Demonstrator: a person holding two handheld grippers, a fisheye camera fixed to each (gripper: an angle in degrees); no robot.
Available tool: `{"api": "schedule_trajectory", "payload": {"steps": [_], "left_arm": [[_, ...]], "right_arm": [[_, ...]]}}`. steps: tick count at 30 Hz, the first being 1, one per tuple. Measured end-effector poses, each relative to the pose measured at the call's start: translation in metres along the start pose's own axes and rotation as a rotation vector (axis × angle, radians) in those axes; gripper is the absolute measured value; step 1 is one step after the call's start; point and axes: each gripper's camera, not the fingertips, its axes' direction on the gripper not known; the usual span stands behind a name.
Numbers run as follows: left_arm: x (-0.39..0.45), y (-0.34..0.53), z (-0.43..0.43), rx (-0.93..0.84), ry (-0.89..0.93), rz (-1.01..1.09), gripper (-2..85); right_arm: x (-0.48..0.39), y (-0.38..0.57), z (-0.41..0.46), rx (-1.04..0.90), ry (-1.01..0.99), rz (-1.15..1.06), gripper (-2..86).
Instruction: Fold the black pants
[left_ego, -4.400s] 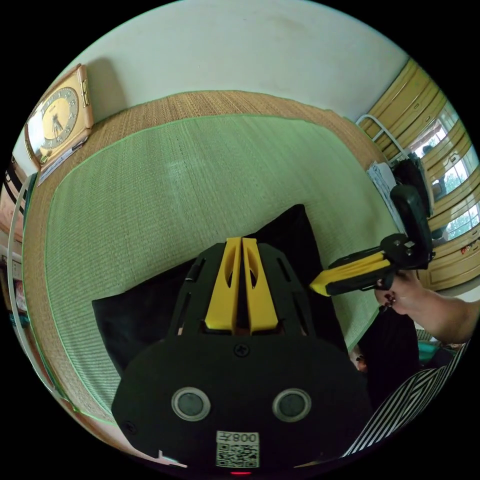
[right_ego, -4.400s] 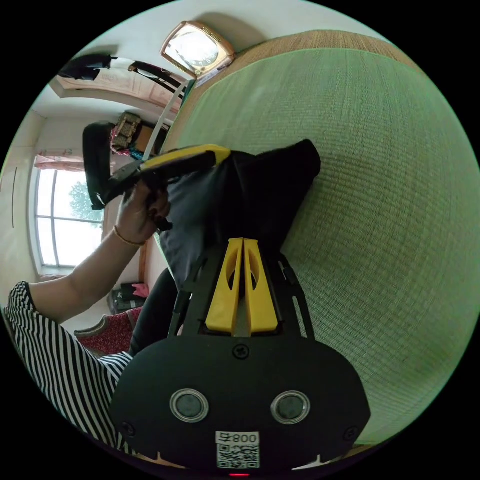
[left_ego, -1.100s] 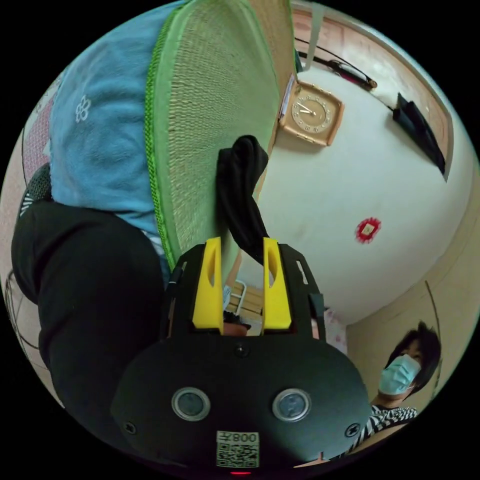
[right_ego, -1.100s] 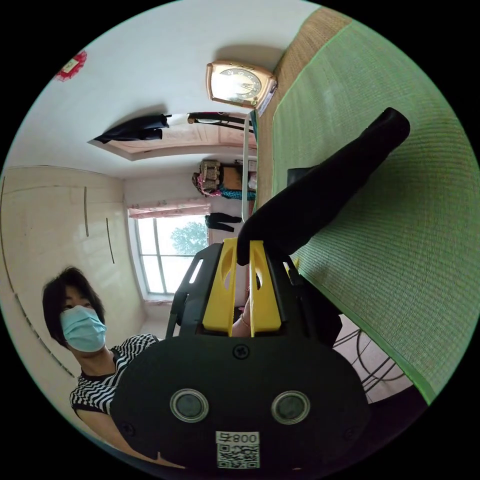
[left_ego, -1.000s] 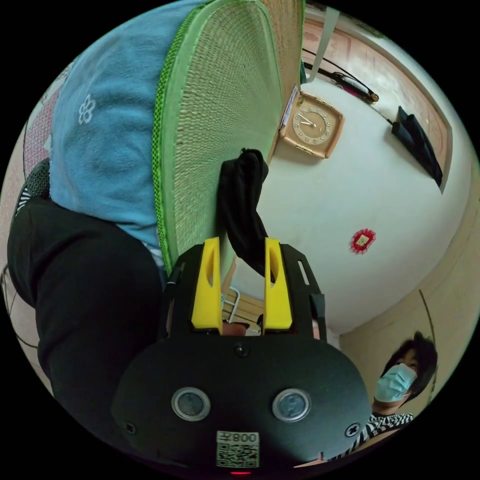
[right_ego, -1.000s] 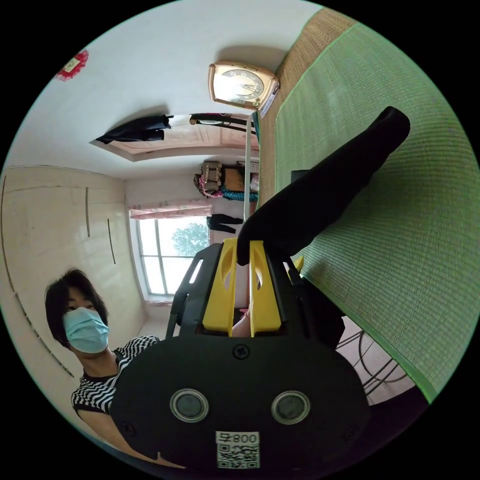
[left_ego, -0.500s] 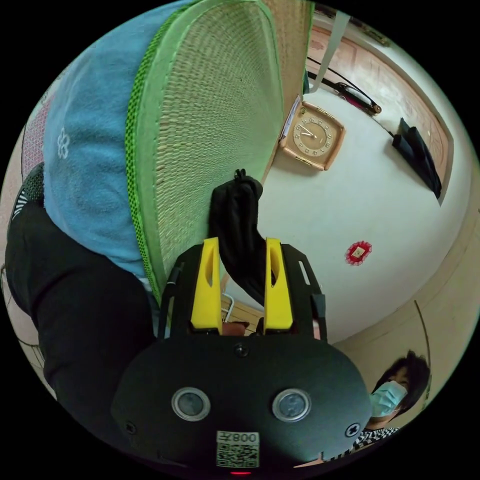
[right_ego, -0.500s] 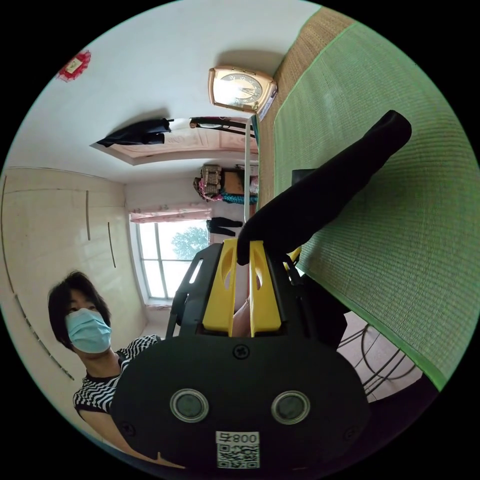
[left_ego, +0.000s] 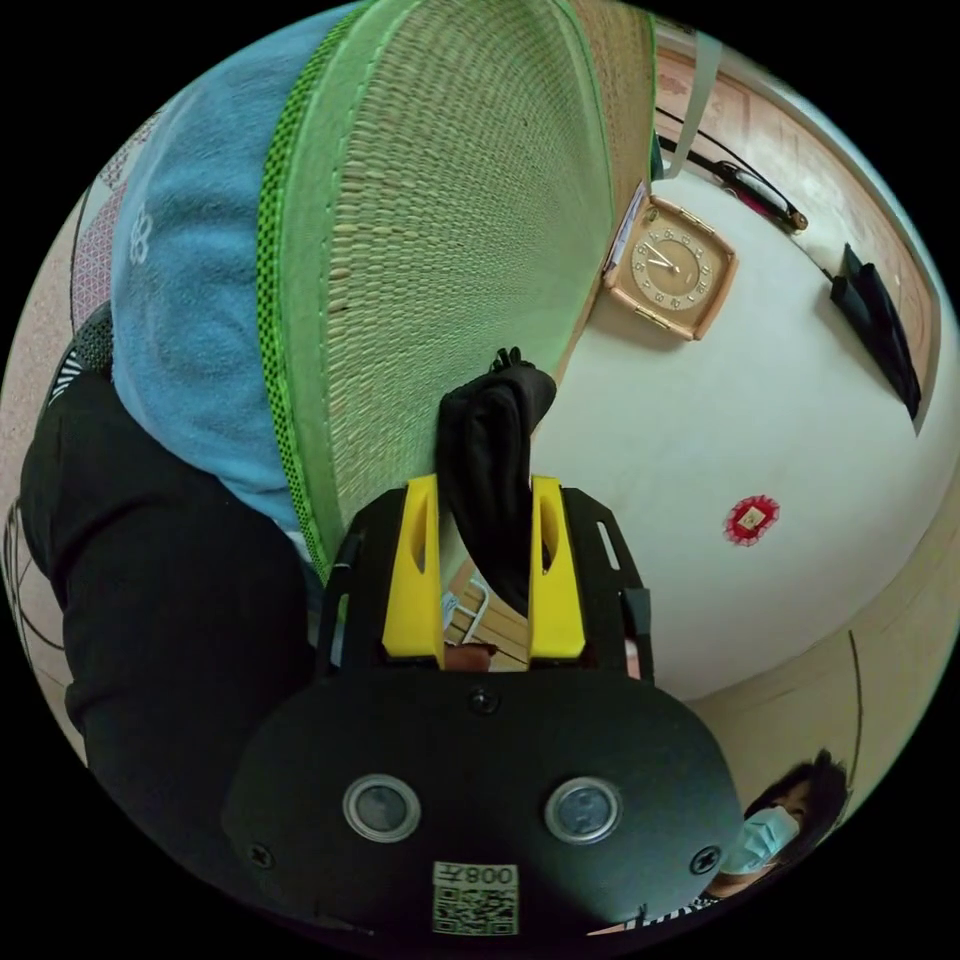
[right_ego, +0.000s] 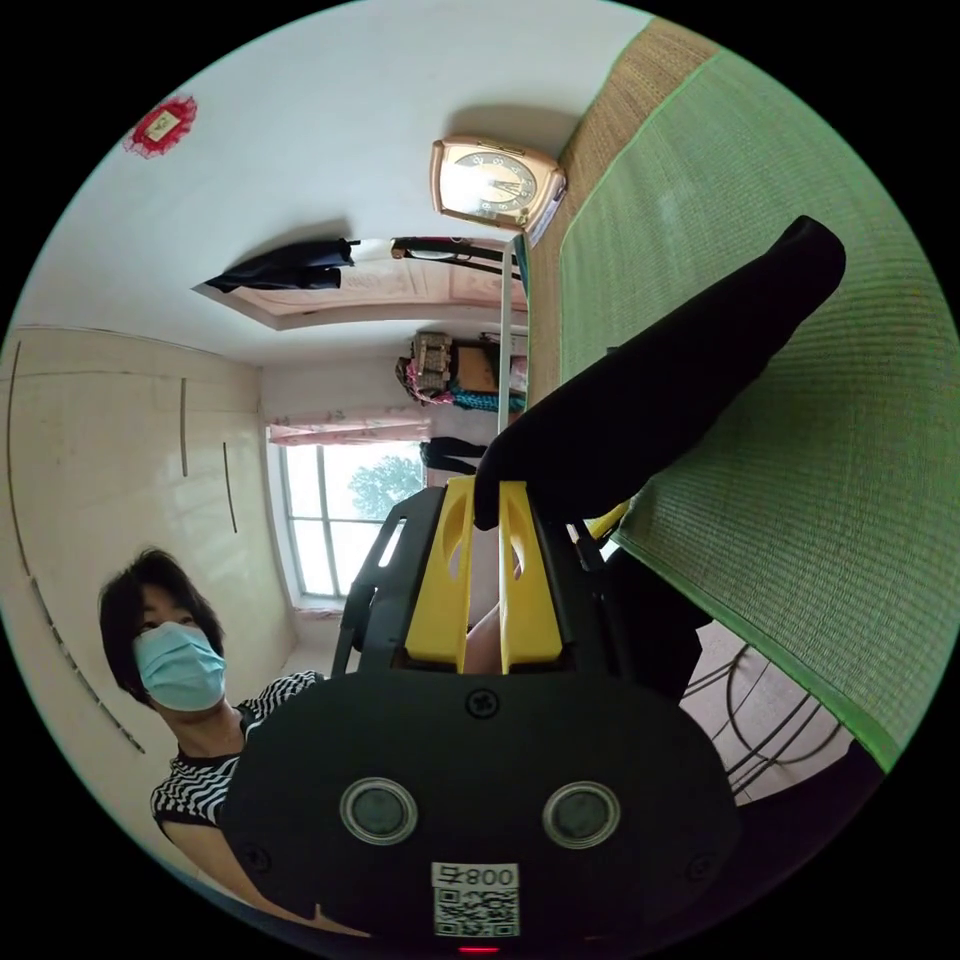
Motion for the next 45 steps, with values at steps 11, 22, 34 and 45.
{"api": "schedule_trajectory", "payload": {"steps": [11, 22, 34, 45], "left_arm": [[0.051, 0.054, 0.057, -0.069, -0.056, 0.044, 8.3], [0.143, 0.15, 0.132, -0.177, -0.111, 0.221, 7.4], [0.275, 0.307, 0.429, -0.575, -0.157, 0.478, 7.0], [0.363, 0.542, 0.768, -1.075, -0.072, 0.748, 7.0]], "right_arm": [[-0.046, 0.058, -0.061, 0.045, 0.008, 0.025, 2.0], [-0.085, 0.165, -0.17, 0.187, -0.156, 0.044, 2.1], [-0.187, 0.263, -0.428, 0.605, -0.175, -0.152, 1.8], [-0.294, 0.389, -0.691, 1.043, 0.067, -0.357, 2.1]]}}
